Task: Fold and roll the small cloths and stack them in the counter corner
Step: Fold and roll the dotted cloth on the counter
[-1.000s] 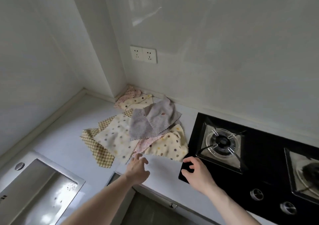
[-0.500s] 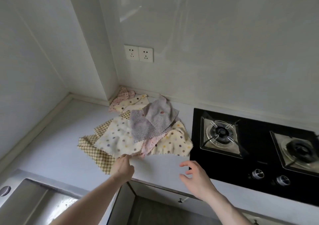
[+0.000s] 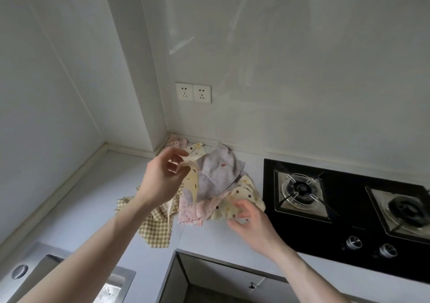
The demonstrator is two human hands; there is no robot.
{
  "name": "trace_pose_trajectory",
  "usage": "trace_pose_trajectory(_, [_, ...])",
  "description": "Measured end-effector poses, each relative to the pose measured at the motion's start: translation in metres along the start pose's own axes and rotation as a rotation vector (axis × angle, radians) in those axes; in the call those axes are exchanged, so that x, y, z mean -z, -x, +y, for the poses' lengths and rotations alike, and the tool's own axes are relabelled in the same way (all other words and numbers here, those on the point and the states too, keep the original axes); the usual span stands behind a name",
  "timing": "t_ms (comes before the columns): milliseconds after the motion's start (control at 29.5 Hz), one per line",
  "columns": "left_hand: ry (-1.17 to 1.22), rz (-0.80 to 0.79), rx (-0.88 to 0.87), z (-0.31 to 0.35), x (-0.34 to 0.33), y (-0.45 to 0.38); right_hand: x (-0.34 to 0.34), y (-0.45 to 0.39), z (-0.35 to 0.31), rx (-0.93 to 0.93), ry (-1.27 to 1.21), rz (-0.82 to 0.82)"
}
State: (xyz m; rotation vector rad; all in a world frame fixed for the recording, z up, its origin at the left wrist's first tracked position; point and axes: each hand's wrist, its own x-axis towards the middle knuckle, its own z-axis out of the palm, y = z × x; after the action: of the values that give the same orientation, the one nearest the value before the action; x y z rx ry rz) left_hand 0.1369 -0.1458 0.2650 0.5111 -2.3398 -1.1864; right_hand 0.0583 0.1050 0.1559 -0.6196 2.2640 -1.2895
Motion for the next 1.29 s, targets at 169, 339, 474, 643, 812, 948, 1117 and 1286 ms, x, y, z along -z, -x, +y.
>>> trace_pose_trajectory(169, [-0.081, -0.248, -0.055, 0.043, 0.001, 0.020, -0.005, 0.007, -0.024, 0.052, -0.041, -0.067])
trace_pose_trajectory(339, [-0.087, -0.362, -0.089, 0.056, -0.012, 0.039, -0.005, 0.027, -0.029, 0.045, -0.012, -0.028])
trace_pose_trajectory(474, [-0.159, -0.414, -0.097, 0.046, -0.022, 0.046, 0.009, 0.040, -0.008, -0.046, 0.028, 0.126])
trace_pose_trajectory(643, [-0.337, -0.575, -0.142, 0.022, -0.035, 0.056, 0.033, 0.065, 0.019, -0.084, 0.081, 0.059])
trace_pose_trajectory(812, [-0.358, -0.662, -0.099, 0.007, -0.052, 0.063, 0.054, 0.076, 0.047, -0.135, 0.088, 0.039])
trace_pose_trajectory(948, [-0.286, -0.657, -0.018, -0.002, -0.078, 0.058, 0.071, 0.066, 0.063, -0.154, 0.102, 0.038])
trace_pose_trajectory(1117, [-0.302, -0.531, 0.053, -0.051, -0.148, 0.034, 0.088, 0.015, 0.107, -0.144, 0.147, 0.099])
trace_pose_trajectory(1286, [-0.335, -0.451, 0.068, -0.131, -0.225, 0.015, 0.078, -0.041, 0.191, -0.199, 0.215, 0.146])
